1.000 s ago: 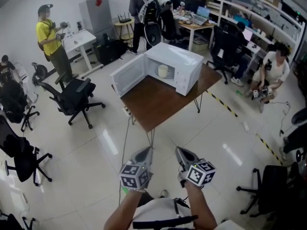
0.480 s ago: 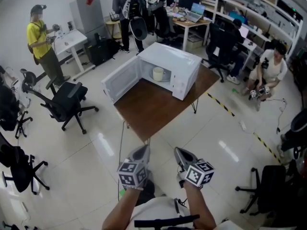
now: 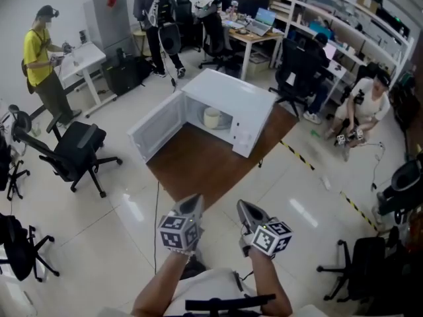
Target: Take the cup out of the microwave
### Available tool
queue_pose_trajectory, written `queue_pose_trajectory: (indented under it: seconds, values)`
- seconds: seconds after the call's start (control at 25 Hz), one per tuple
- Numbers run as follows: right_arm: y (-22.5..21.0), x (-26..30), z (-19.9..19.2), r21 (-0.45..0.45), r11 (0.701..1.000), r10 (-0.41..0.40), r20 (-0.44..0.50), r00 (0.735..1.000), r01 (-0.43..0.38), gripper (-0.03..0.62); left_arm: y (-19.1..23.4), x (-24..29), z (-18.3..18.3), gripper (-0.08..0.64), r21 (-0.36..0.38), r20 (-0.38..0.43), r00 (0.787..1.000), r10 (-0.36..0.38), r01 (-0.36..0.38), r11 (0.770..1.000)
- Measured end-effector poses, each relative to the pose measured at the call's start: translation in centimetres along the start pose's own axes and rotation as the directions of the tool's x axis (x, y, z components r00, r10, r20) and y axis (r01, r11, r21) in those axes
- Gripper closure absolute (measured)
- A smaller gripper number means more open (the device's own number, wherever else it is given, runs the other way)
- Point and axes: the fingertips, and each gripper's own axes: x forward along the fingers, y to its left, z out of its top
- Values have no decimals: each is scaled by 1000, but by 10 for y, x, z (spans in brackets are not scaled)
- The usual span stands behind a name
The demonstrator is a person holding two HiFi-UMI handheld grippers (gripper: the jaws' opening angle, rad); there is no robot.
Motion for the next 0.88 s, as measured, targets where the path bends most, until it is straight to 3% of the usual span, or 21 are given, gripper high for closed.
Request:
queue_pose_trajectory:
  seconds: [0.4,0.88]
  values:
    - [-2,67,19,-1,999,-32,10,999,32,592,42,44,26,560,13,-38,997,-63,64,998]
    - [-18,94,24,23,996,-81,6,997,81,592,71,75,34,560,-2,-74,994,-77,77,997]
